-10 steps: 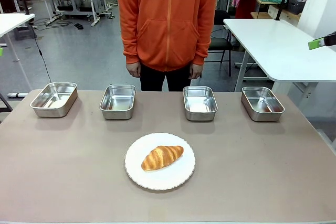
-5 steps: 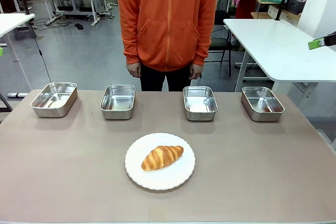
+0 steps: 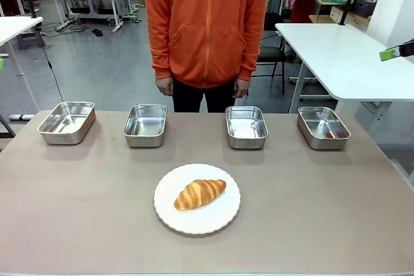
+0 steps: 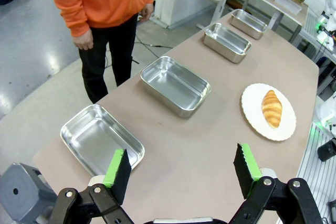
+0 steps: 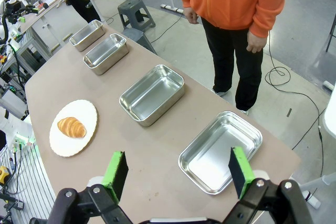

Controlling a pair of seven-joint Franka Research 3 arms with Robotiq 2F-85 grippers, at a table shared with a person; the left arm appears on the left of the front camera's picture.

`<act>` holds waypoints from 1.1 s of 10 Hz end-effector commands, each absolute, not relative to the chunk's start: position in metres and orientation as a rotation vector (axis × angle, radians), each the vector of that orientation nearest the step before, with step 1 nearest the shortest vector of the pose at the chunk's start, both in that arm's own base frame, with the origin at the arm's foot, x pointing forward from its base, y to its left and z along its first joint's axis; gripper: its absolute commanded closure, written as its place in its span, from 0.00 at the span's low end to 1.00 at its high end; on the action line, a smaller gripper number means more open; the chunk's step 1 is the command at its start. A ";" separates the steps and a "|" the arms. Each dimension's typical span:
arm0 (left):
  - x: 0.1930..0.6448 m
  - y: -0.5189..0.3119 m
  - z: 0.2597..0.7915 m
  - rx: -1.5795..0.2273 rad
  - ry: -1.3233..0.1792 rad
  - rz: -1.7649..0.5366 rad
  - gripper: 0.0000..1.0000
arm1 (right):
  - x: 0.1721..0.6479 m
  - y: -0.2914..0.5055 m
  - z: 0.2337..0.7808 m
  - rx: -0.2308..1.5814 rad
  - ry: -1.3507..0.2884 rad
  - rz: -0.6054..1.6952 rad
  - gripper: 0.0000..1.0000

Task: Place the bread in the container.
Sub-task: Place the Butter Roll into the Airtight Container indicated by the human.

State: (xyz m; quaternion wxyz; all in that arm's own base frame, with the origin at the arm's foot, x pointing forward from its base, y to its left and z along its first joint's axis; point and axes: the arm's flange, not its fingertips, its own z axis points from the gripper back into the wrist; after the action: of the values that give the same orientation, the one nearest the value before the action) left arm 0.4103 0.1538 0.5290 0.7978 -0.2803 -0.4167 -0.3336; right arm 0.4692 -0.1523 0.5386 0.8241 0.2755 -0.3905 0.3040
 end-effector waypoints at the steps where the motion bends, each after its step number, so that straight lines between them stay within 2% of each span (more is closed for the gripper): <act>1: 0.410 0.154 0.529 -0.601 -0.898 -0.716 0.00 | 0.470 -0.151 0.540 0.579 -0.839 0.645 0.00; 11: 0.410 0.154 0.529 -0.601 -0.898 -0.716 0.00 | 0.470 -0.151 0.540 0.579 -0.839 0.645 0.00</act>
State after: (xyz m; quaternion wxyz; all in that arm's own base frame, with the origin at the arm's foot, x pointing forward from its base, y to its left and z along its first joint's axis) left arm 0.4103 0.1538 0.5290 0.7978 -0.2803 -0.4167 -0.3336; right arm 0.4692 -0.1523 0.5386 0.8241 0.2755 -0.3905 0.3040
